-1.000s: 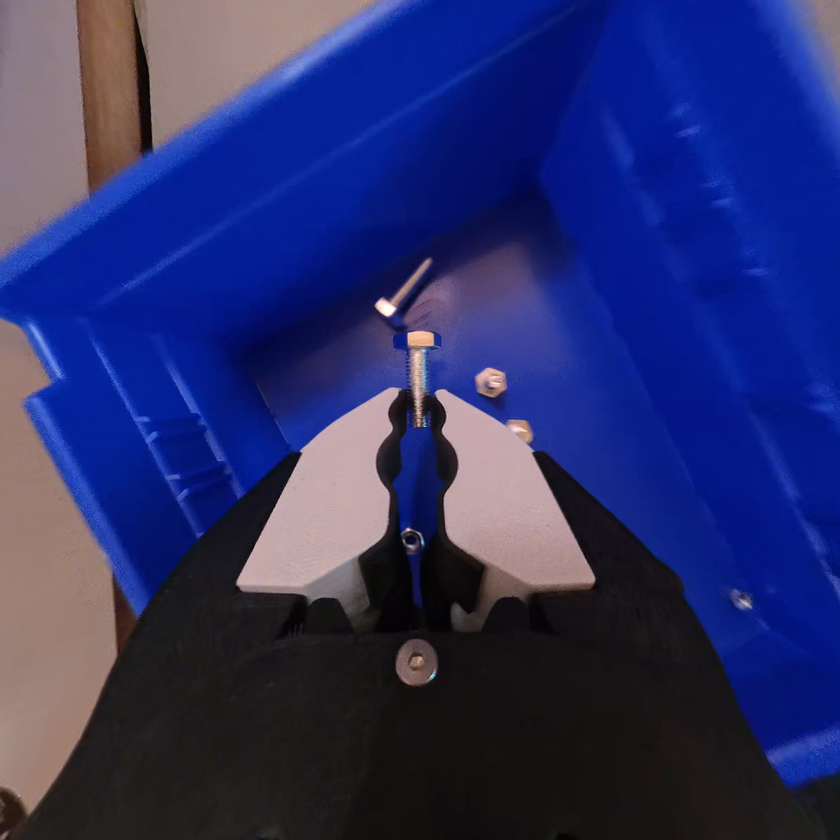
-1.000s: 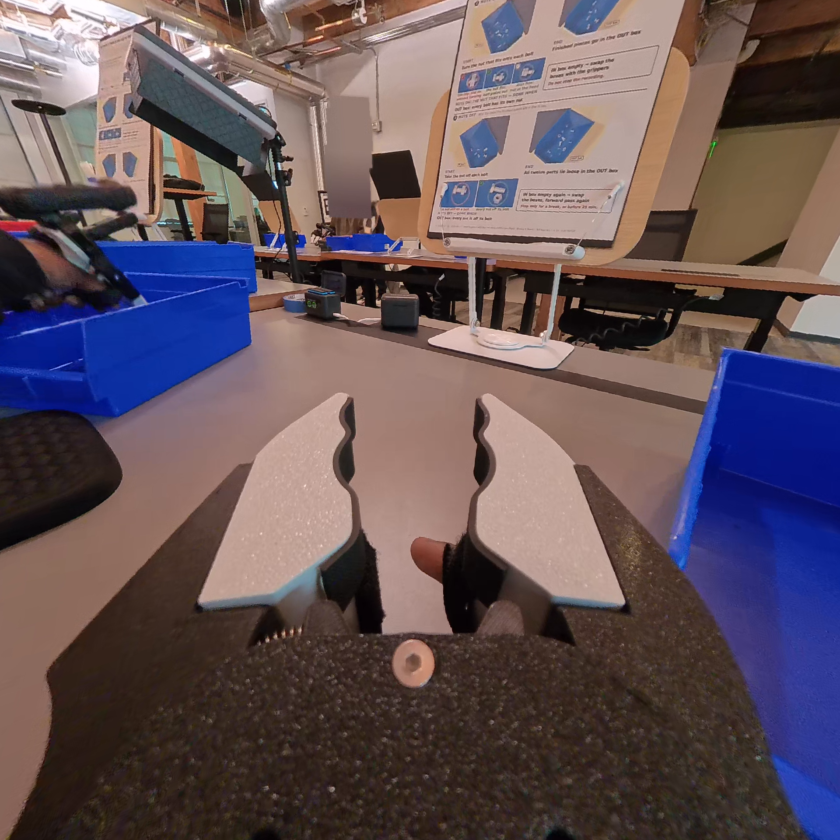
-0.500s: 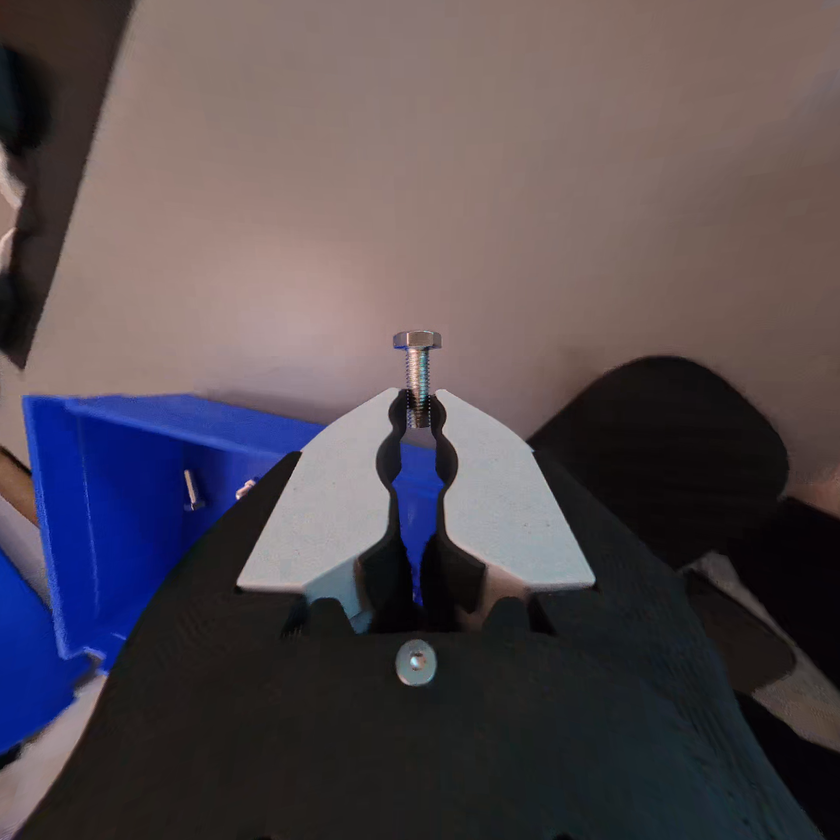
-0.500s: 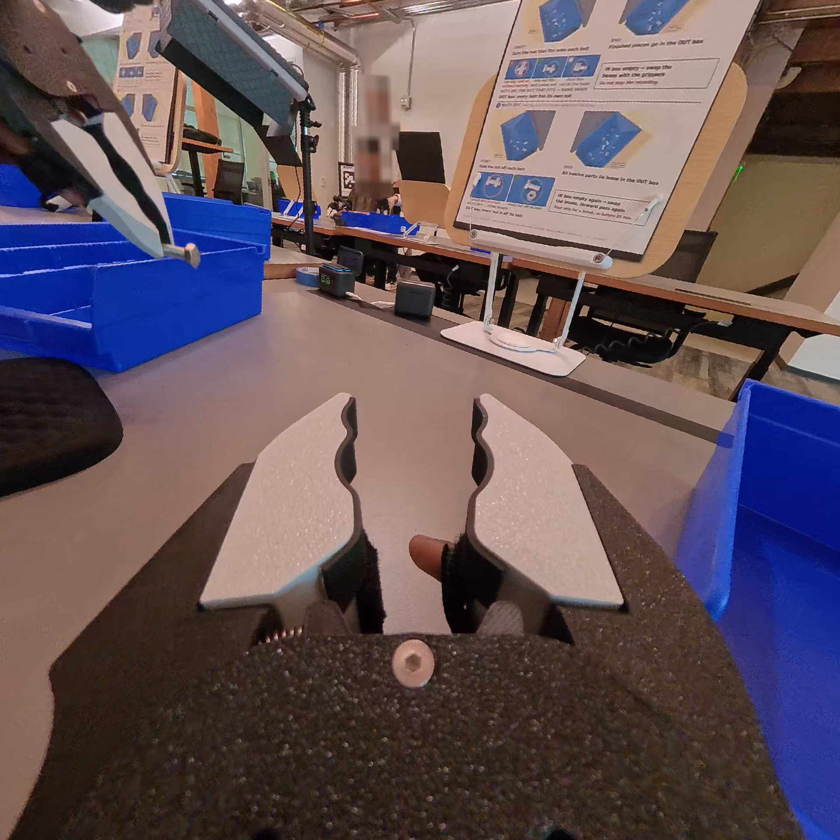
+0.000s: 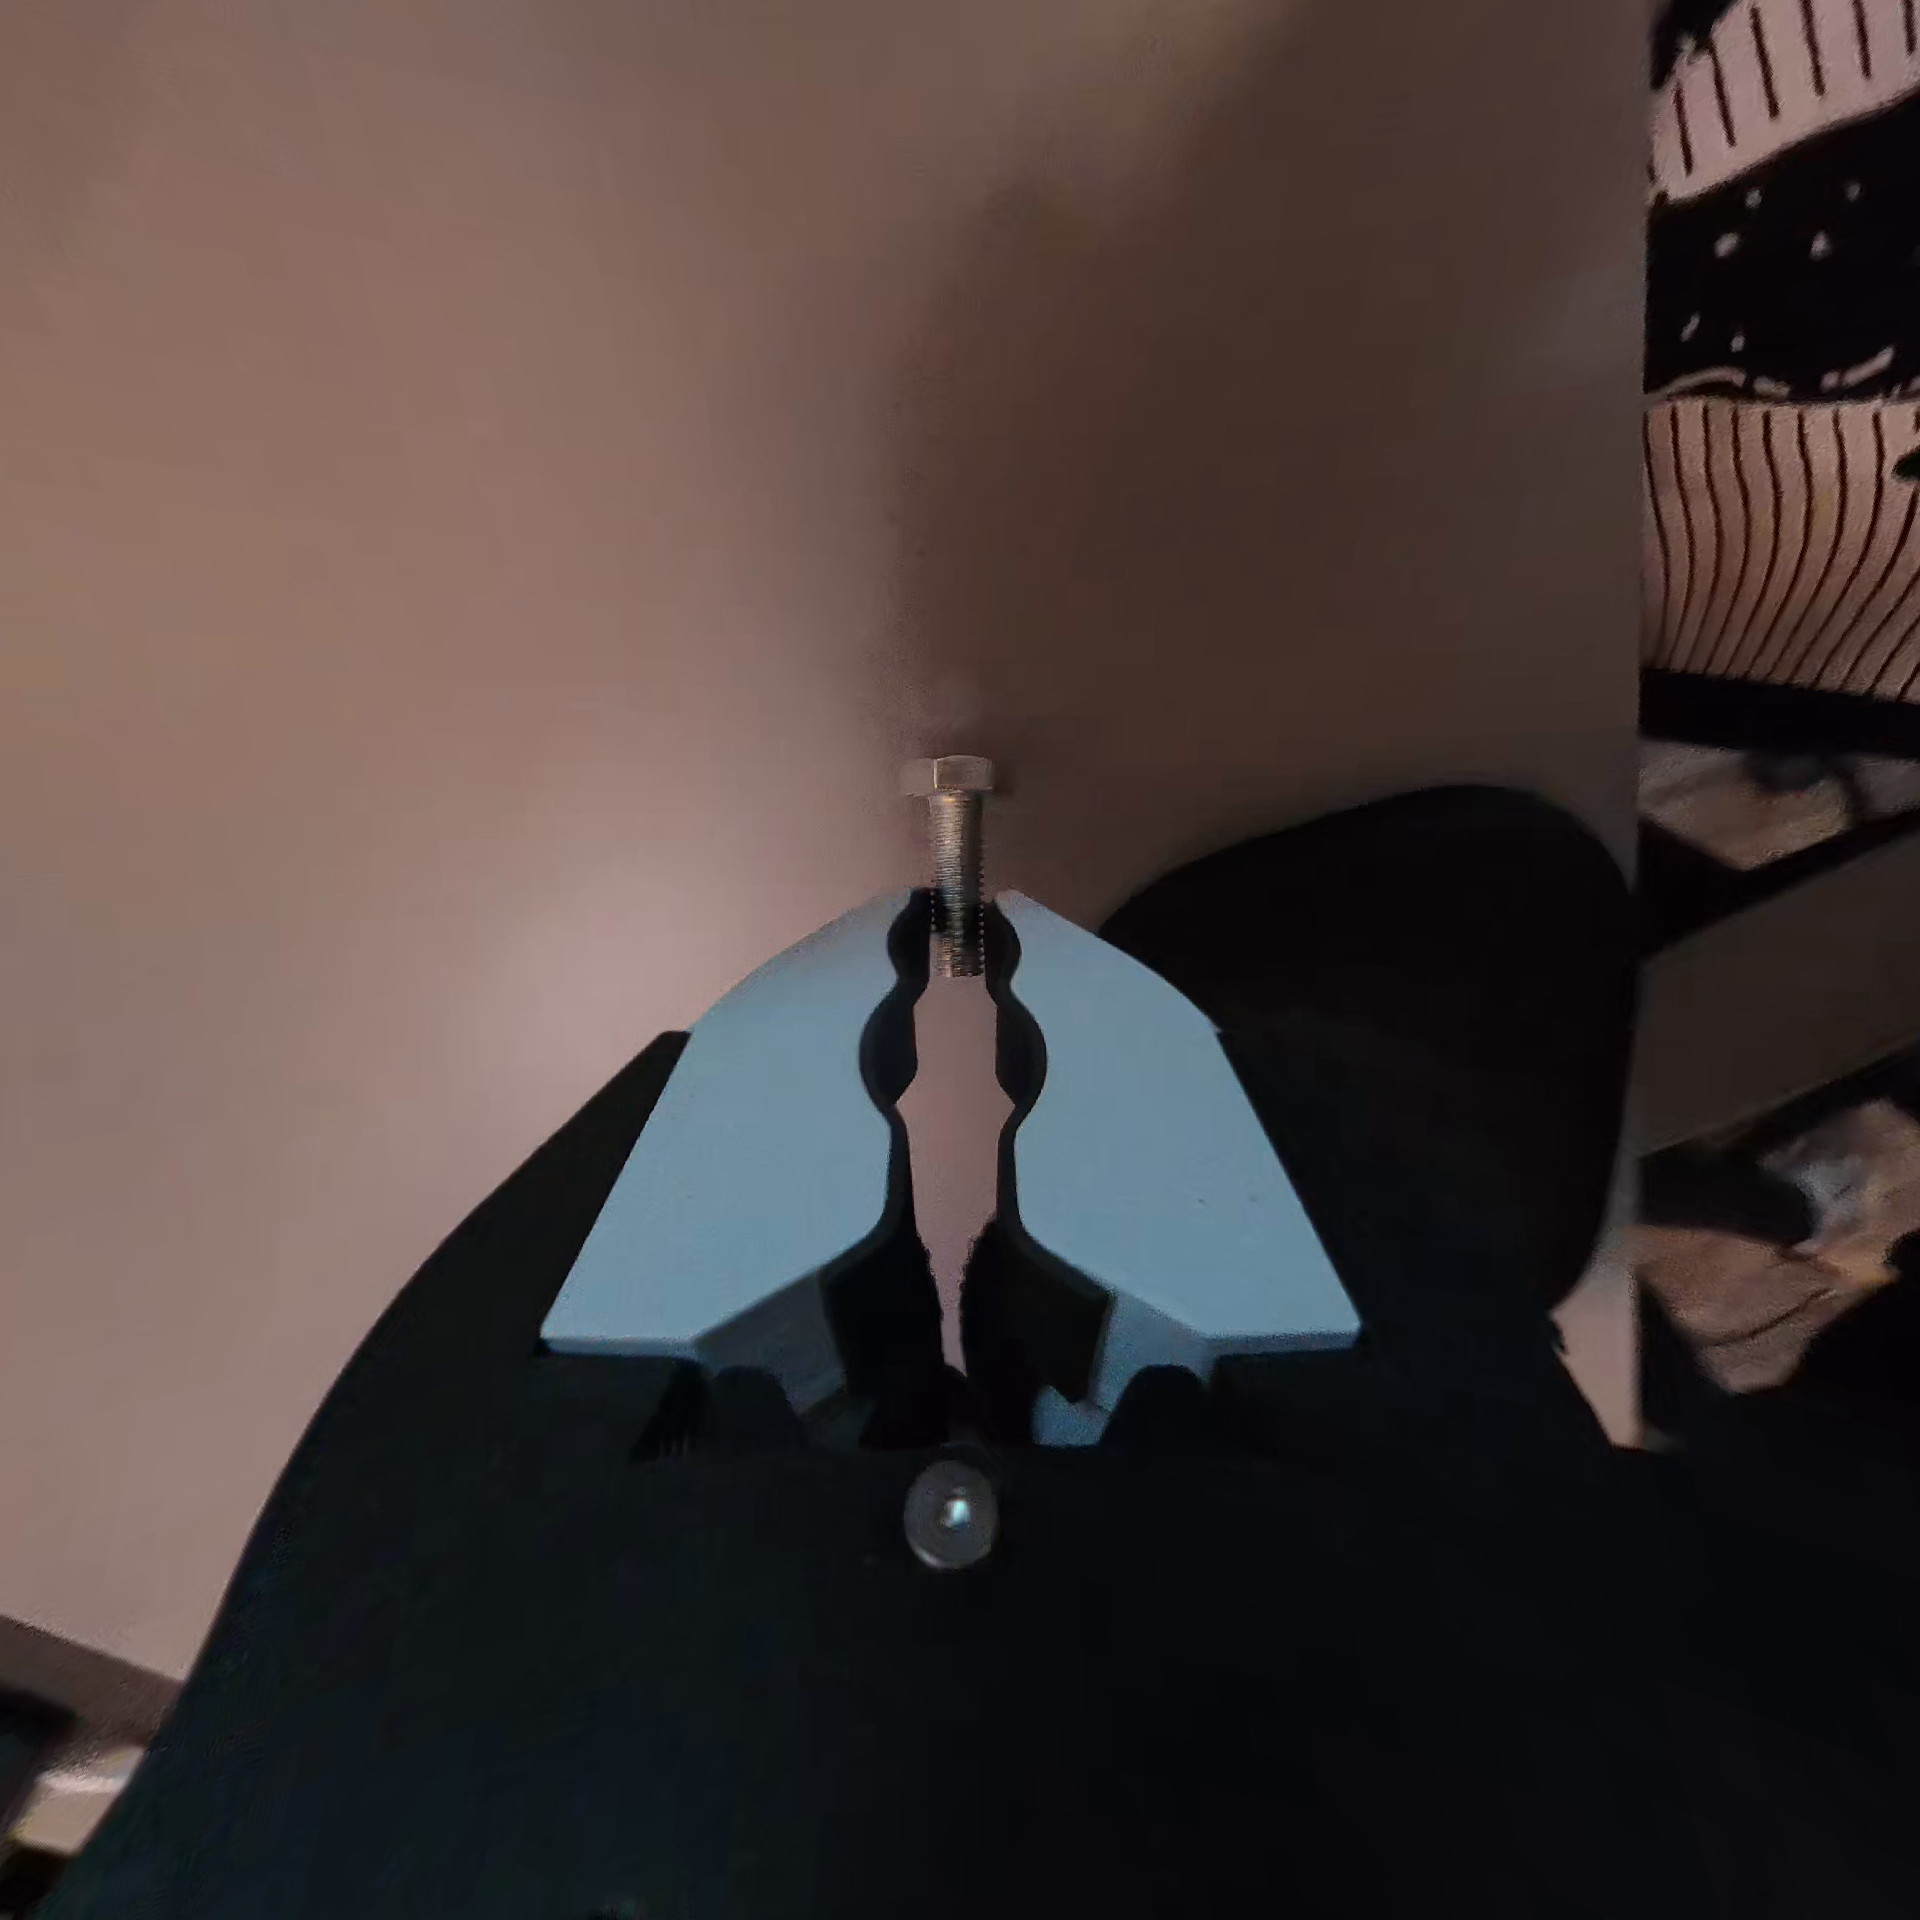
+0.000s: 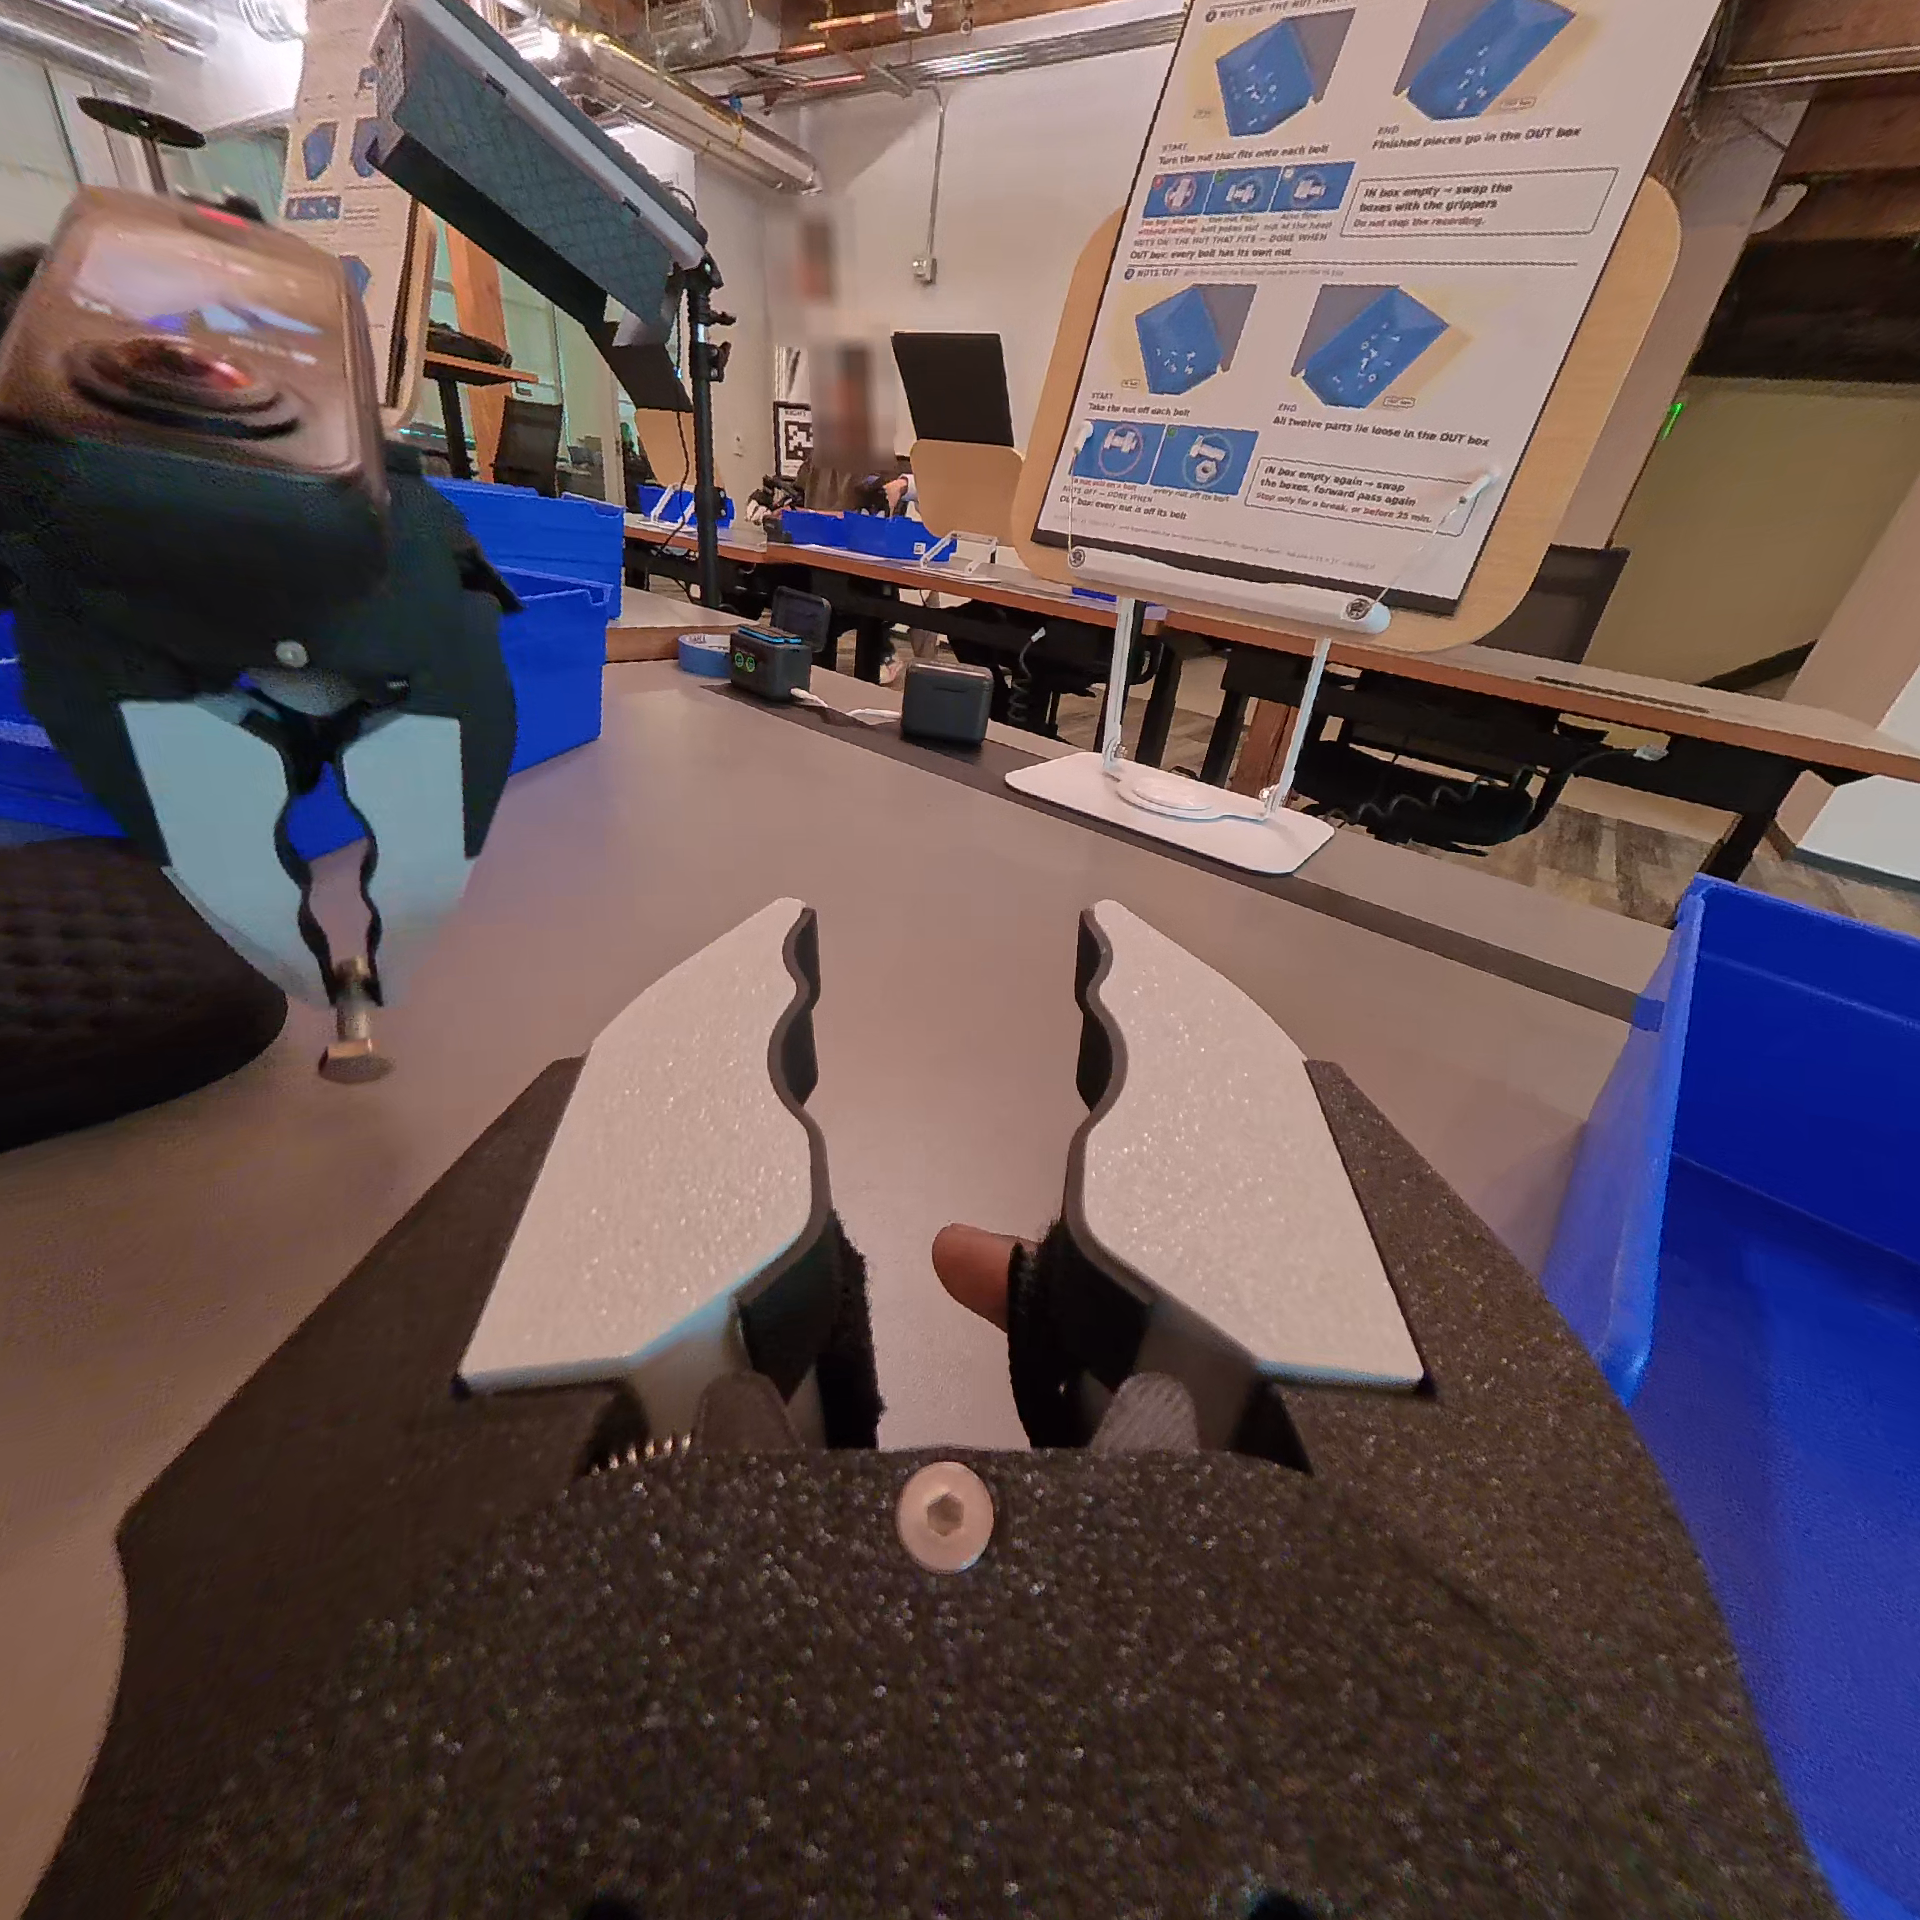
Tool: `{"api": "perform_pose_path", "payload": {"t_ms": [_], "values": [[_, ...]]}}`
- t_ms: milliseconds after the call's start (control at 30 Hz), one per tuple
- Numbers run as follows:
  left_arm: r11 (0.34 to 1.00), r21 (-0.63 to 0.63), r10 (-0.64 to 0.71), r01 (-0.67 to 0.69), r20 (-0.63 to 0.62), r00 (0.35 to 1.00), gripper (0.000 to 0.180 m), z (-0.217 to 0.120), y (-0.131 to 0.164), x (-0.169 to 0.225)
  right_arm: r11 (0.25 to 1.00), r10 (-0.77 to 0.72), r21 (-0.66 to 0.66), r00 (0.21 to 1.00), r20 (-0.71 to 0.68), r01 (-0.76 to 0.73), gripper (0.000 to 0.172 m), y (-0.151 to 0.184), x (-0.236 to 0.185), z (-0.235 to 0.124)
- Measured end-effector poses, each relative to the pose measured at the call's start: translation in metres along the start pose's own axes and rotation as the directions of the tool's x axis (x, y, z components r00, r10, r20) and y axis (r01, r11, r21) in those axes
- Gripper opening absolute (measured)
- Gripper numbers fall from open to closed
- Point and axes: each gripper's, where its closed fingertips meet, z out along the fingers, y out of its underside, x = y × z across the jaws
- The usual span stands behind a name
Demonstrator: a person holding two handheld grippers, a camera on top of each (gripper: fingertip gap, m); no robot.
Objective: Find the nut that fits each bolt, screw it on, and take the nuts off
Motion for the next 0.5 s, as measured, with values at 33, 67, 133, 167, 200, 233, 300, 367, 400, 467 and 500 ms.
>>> {"api": "perform_pose_path", "payload": {"t_ms": [33,67,133,167,200,233,300,367,400,467,500], "values": [[0.999,0.005,0.039,-0.039,-0.009,0.999,0.010,0.003,-0.002,-0.002,1.000,0.001,0.001,1.000,-0.001,-0.001,0.048,0.000,0.000,0.000],[0.998,0.008,0.067,-0.067,-0.029,0.997,0.010,0.005,-0.003,-0.003,1.000,0.002,0.002,1.000,-0.002,-0.002,0.048,0.000,0.000,0.000],[0.992,0.024,0.129,-0.127,-0.066,0.989,0.010,0.010,-0.005,-0.002,1.000,0.006,0.002,1.000,-0.003,-0.006,0.048,0.000,0.001,0.000],[0.988,0.036,0.150,-0.148,-0.080,0.985,0.010,0.011,-0.007,-0.001,1.000,0.008,0.002,1.000,-0.003,-0.008,0.048,0.000,0.001,0.000],[0.986,0.051,0.161,-0.157,-0.088,0.983,0.010,0.013,-0.009,-0.001,1.000,0.011,0.002,1.000,-0.002,-0.011,0.048,0.000,0.001,0.000],[0.985,0.068,0.166,-0.160,-0.089,0.982,0.010,0.013,-0.011,-0.002,1.000,0.013,0.001,1.000,-0.002,-0.013,0.048,0.000,0.001,0.000],[0.981,0.098,0.178,-0.169,-0.087,0.980,0.010,0.013,-0.014,-0.002,1.000,0.016,0.001,1.000,-0.001,-0.016,0.048,0.000,0.002,0.000],[0.982,0.099,0.169,-0.161,-0.078,0.983,0.010,0.015,-0.014,-0.004,1.000,0.018,0.000,1.000,0.000,-0.018,0.048,0.001,0.002,0.000],[0.985,0.094,0.151,-0.142,-0.086,0.985,0.010,0.015,-0.012,-0.004,1.000,0.018,0.000,1.000,-0.001,-0.018,0.048,0.001,0.002,0.000],[0.990,0.106,0.105,-0.093,-0.120,0.987,0.011,0.016,-0.012,0.000,1.000,0.019,0.000,1.000,-0.001,-0.019,0.048,0.001,0.002,0.000],[0.990,0.122,0.092,-0.076,-0.129,0.987,0.013,0.016,-0.013,0.001,1.000,0.020,0.000,1.000,-0.002,-0.020,0.048,0.001,0.002,0.000]]}}
